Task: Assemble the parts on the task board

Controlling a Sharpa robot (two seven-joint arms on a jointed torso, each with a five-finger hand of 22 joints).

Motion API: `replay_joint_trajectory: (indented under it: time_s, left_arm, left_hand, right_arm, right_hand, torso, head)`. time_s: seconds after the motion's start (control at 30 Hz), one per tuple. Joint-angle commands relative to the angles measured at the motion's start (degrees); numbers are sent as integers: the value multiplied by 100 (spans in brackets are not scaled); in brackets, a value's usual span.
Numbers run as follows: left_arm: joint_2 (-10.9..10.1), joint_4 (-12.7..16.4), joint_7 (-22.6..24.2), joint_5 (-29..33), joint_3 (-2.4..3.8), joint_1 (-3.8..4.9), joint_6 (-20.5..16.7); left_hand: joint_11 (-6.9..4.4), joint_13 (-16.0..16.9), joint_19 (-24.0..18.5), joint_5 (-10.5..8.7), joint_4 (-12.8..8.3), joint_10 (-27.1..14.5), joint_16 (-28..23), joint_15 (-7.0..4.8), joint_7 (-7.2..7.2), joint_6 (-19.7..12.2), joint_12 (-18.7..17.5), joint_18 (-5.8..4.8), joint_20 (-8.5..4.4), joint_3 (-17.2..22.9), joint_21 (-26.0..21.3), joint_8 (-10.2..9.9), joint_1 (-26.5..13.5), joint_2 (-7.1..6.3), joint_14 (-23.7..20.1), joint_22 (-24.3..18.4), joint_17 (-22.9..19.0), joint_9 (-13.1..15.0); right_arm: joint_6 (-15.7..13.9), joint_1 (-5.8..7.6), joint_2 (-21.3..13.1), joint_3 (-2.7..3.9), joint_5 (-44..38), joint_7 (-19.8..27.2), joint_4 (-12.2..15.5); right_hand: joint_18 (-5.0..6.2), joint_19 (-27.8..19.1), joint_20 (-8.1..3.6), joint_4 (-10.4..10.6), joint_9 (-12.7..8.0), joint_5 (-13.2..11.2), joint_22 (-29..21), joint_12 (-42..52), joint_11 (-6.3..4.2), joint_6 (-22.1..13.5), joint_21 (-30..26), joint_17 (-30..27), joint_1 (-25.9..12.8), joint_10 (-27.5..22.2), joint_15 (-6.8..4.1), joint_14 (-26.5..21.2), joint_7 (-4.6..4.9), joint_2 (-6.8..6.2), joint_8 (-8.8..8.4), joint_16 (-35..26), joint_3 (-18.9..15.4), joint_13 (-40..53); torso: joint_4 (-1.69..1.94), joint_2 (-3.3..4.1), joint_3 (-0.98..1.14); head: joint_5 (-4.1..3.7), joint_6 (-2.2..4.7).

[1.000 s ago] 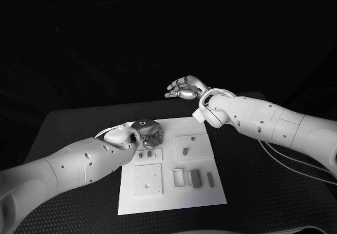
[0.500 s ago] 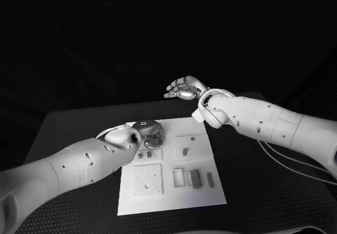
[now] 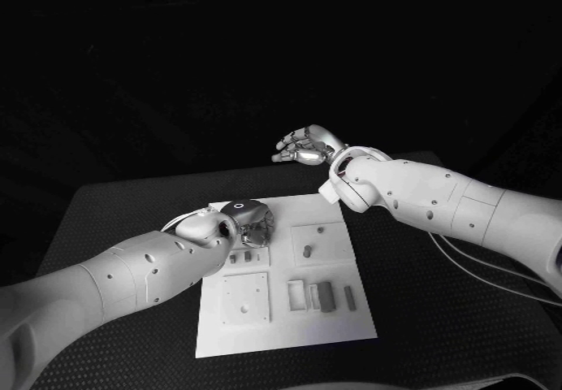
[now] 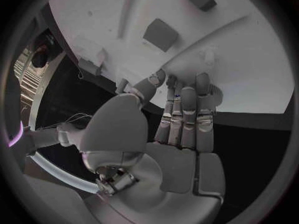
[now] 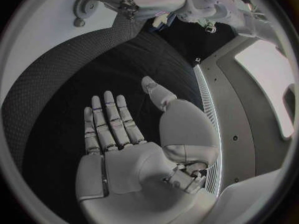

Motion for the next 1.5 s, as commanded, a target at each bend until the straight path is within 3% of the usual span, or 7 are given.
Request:
replay_joint_trajectory:
  time_s: [0.03,0.2,0.43,0.93,1.5]
  left_arm:
    - [19,-16,-25,76,4,-8,100]
    - [50,-58,-49,-25,3,-40,166]
    - [72,-93,-46,-85,1,-82,176]
    - [70,-116,-95,-203,1,-91,395]
    - [53,-81,-17,-293,1,-115,564]
  left_hand:
    - [11,7,29,-28,-3,-21,15,19,-1,-23,-29,347,0,-26,-22,-16,-13,13,13,10,7,-5]
    - [10,13,31,-28,-3,-12,16,19,-14,9,-33,349,4,-29,-30,6,20,26,13,19,11,-2]
    - [2,26,52,-15,-1,11,34,11,-31,41,-36,354,0,2,-35,29,102,75,25,40,24,-6]
    - [-82,123,166,-11,1,237,136,-69,-115,226,47,348,-54,124,-2,137,192,212,114,143,83,-1]
    - [-178,201,327,-12,-5,502,182,-165,-224,488,34,329,-144,295,33,266,278,266,358,271,104,4]
  right_arm:
    - [58,-1,-3,2,-14,59,10]
    - [61,-1,15,2,-14,61,-2]
    - [59,-1,11,2,-14,62,5]
    - [60,0,2,2,-14,58,12]
    - [61,0,4,2,-14,60,17]
  right_hand:
    - [-39,14,-11,-34,-8,-11,8,-30,3,-20,-39,-8,9,30,6,-29,240,40,33,-10,-16,-9]
    - [-39,15,-11,-34,-8,-11,8,-30,4,-20,-41,-9,8,30,7,-29,240,40,34,-10,-17,-11]
    - [-38,16,-11,-34,-9,-11,9,-30,4,-19,-43,-10,7,31,7,-29,239,41,35,-10,-17,-14]
    - [-37,18,-9,-32,-11,-11,10,-31,4,-19,-47,-11,2,33,7,-30,240,41,37,-10,-19,-19]
    - [-36,21,-8,-25,-14,-11,12,-32,4,-20,-52,-12,-8,36,7,-29,241,43,38,-9,-22,-25]
  torso:
    - [0,-2,4]
    - [12,-8,-1]
    - [2,-1,-3]
    - [12,-10,-8]
    - [8,-12,-4]
  head:
    - [-9,-9]
    - [-19,-30]
    - [-18,-32]
    - [-33,-70]
    - [-25,-95]
